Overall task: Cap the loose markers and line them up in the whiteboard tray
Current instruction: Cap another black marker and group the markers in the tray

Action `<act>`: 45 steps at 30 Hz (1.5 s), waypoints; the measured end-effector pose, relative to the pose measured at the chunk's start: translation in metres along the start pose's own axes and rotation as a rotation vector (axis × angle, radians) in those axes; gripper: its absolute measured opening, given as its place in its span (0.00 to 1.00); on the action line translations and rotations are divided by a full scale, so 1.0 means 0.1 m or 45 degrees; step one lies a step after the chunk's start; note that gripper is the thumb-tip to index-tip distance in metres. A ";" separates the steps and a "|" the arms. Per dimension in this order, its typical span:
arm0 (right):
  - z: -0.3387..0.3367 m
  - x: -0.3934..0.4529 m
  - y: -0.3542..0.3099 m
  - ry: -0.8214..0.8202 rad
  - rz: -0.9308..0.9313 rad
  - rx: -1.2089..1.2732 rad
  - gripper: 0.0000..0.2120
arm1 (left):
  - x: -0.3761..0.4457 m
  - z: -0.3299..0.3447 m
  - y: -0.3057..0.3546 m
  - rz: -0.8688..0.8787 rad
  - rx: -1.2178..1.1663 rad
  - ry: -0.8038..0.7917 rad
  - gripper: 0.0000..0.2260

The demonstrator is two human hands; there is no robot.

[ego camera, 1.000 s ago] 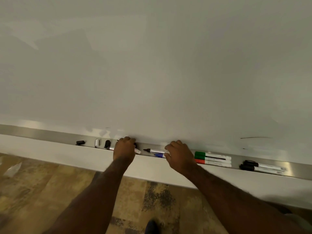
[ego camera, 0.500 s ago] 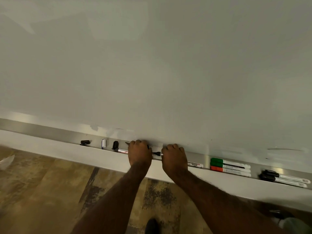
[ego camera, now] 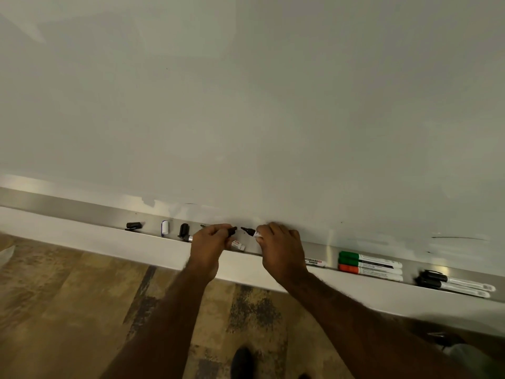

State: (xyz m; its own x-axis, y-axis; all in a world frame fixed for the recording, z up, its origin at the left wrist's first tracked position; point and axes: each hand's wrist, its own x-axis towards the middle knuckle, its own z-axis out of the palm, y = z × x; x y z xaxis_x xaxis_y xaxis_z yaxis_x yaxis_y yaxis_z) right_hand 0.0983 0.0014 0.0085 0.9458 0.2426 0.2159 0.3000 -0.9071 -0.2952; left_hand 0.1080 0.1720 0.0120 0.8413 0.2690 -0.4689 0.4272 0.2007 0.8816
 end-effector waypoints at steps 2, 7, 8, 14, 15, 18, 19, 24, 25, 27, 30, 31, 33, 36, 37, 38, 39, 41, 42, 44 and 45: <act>-0.04 -0.01 0.02 -0.002 -0.025 -0.010 0.05 | -0.04 0.00 0.03 -0.047 -0.199 -0.116 0.07; -0.13 -0.11 0.13 -0.031 -0.084 0.069 0.07 | -0.10 0.07 0.03 -0.012 -0.172 -0.137 0.10; -0.16 -0.13 0.16 -0.026 -0.089 0.080 0.07 | -0.12 0.10 0.03 0.003 -0.136 -0.147 0.10; -0.28 -0.26 0.28 -0.029 -0.112 0.140 0.07 | -0.28 0.29 -0.02 0.098 0.178 -0.264 0.11; -0.31 -0.29 0.31 -0.032 -0.110 0.147 0.07 | -0.32 0.34 -0.04 0.130 0.233 -0.276 0.11; -0.36 -0.39 0.37 -0.020 -0.104 0.179 0.07 | -0.41 0.47 -0.13 0.202 0.277 -0.239 0.11; -0.36 -0.41 0.36 -0.029 -0.100 0.206 0.07 | -0.43 0.49 -0.15 0.216 0.283 -0.214 0.11; -0.49 -0.64 0.66 -0.048 -0.028 0.241 0.10 | -0.59 0.83 -0.30 0.198 0.285 -0.271 0.11; -0.53 -0.67 0.73 -0.059 -0.018 0.229 0.10 | -0.61 0.88 -0.31 0.183 0.291 -0.295 0.11; -0.60 -0.70 0.89 -0.097 -0.018 0.191 0.10 | -0.63 0.99 -0.33 0.146 0.287 -0.336 0.11; -0.70 -0.75 1.18 -0.138 -0.084 0.062 0.11 | -0.69 1.19 -0.37 0.132 0.301 -0.342 0.10; -0.72 -0.78 1.28 -0.143 -0.094 0.022 0.12 | -0.69 1.23 -0.38 0.161 0.350 -0.312 0.09; -0.81 -0.91 1.56 -0.125 -0.039 -0.052 0.17 | -0.69 1.29 -0.41 0.326 0.593 -0.218 0.10; -1.01 -1.19 2.03 -0.040 0.138 -0.212 0.20 | -0.65 1.17 -0.40 0.747 1.051 -0.032 0.10; -1.07 -1.28 2.18 -0.020 0.208 -0.258 0.19 | -0.61 1.09 -0.40 0.885 1.177 -0.011 0.09; -1.14 -1.35 2.31 -0.013 0.281 -0.299 0.19 | -0.58 1.01 -0.40 1.005 1.309 0.003 0.08; -1.20 -1.42 2.43 -0.018 0.350 -0.335 0.20 | -0.53 0.93 -0.42 1.084 1.439 0.025 0.07; -1.29 -1.54 2.63 -0.025 0.476 -0.374 0.21 | -0.49 0.79 -0.44 1.105 1.683 0.054 0.06; -1.32 -1.58 2.71 -0.034 0.530 -0.378 0.21 | -0.48 0.74 -0.45 1.088 1.776 0.048 0.05; -1.36 -1.64 2.83 -0.066 0.600 -0.381 0.20 | -0.45 0.65 -0.50 1.083 1.853 0.028 0.06; -1.37 -1.65 2.87 -0.076 0.624 -0.378 0.19 | -0.44 0.61 -0.54 1.088 1.849 0.020 0.07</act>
State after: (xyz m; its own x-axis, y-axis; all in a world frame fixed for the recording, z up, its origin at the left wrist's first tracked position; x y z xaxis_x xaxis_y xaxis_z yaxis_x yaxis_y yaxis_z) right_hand 0.0108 -0.3461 0.0157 0.9736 -0.2189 0.0640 -0.2143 -0.9741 -0.0719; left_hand 0.0688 0.0917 -0.0114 0.9774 -0.1551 0.1433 -0.1797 -0.9674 0.1783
